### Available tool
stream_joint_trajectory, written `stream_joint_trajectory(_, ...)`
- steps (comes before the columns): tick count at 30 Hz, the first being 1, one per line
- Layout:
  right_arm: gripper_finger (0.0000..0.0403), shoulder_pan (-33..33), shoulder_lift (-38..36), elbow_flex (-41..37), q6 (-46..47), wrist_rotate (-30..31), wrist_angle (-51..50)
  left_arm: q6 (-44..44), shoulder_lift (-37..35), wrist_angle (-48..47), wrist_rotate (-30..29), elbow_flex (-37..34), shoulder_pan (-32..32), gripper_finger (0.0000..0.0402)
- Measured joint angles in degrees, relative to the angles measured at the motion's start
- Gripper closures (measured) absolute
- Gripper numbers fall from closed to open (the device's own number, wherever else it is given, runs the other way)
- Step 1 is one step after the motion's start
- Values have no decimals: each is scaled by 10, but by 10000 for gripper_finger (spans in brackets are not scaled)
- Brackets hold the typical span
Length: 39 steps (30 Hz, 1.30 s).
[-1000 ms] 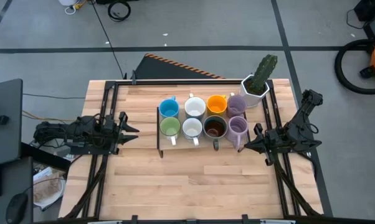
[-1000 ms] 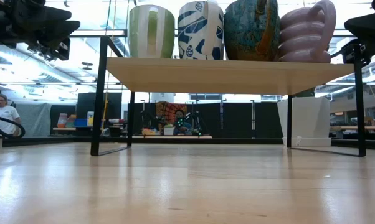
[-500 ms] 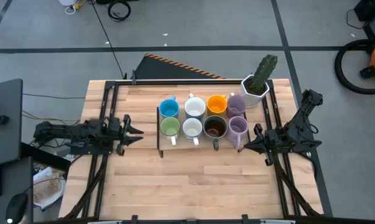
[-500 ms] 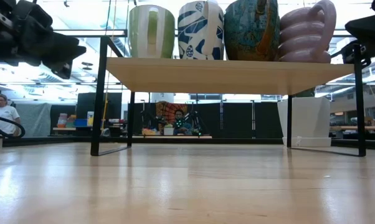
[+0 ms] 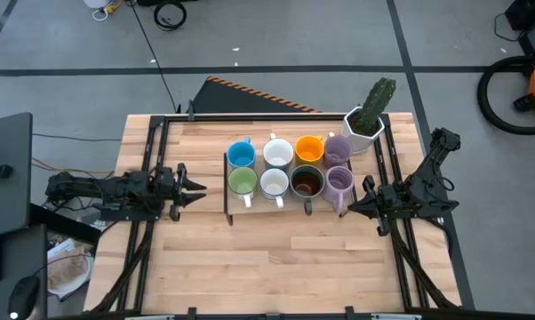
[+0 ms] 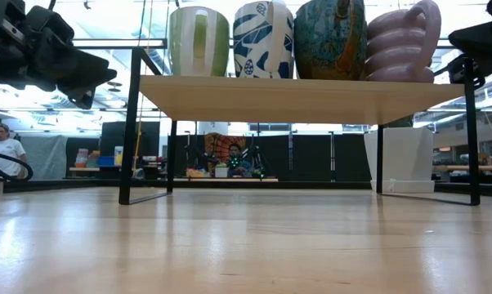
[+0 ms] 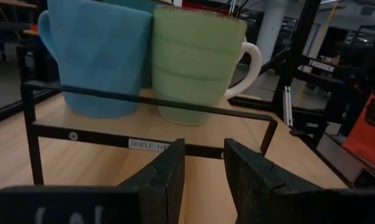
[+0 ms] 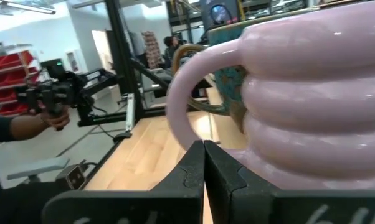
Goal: Place coffee mugs
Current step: Return to Home Position
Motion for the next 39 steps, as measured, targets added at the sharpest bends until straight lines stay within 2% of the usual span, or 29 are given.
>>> stream_joint_trajectory(5,394,0,0,0,-1,25,0,-8,7,-2,0,0,0,285)
stream_joint_trajectory(12,394,0,0,0,-3,28,5,-8,7,-4,0,0,0,285)
stream_joint_trajectory(22,394,0,0,0,-43,64,15,-7,7,2,-1,-1,0,285)
stream_joint_trajectory(39,394,0,0,0,-39,61,14,-7,7,6,-1,-1,0,285)
